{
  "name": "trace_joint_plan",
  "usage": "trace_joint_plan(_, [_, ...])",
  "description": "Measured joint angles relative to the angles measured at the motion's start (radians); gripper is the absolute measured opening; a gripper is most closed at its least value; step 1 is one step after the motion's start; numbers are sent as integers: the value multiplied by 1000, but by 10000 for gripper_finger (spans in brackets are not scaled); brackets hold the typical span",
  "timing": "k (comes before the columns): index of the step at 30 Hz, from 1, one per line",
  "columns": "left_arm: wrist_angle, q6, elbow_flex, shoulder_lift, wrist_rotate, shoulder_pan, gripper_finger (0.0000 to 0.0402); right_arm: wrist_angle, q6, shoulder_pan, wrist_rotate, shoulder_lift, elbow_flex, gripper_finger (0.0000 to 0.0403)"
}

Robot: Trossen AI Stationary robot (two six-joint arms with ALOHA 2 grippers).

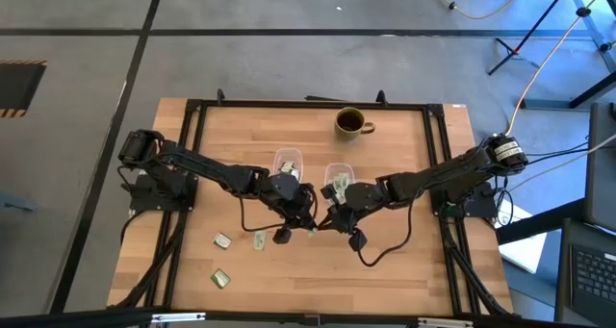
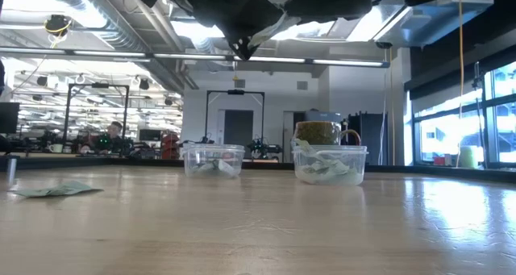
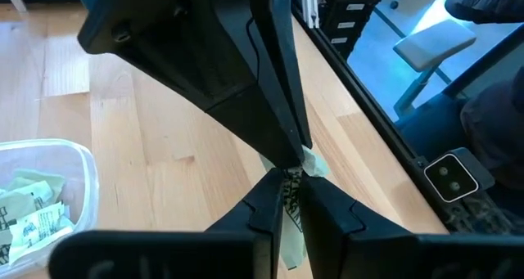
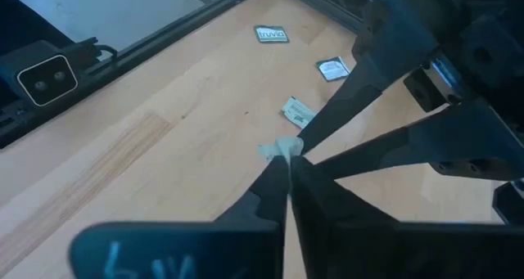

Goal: Pick and place items into bin
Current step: Put the stevia packet into the right transparent bin

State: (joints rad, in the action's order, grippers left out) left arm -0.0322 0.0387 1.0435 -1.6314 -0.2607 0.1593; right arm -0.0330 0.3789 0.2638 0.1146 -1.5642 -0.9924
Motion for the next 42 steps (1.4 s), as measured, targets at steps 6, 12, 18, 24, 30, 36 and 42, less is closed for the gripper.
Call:
trace_joint_plan(6, [1,0,0,0,0,0,37,1,7,0,0,0,0,5])
trace_joint_plan(12, [15,23,0,0,-1,0,73,3,7,1,1,0,0,2])
trace_joint_plan(18, [130,29,0,6,-1,0,122,13,7,1,0,0,0,2])
trace_joint_plan(24, [314,92,-1,21,-1,3,143,120,-4,-3,-149,0,0,2])
trace_joint_plan(30, [434,114,-1,24,0,41,143,234,-73,-44,-430,0,0,2])
trace_joint_plan(36, [449,115,-1,24,33,92,143,301,-117,-110,-440,-27,0,3])
trace_joint_plan(42, [456,116,-1,24,114,126,143,379,-207,-155,-472,-84,0,2])
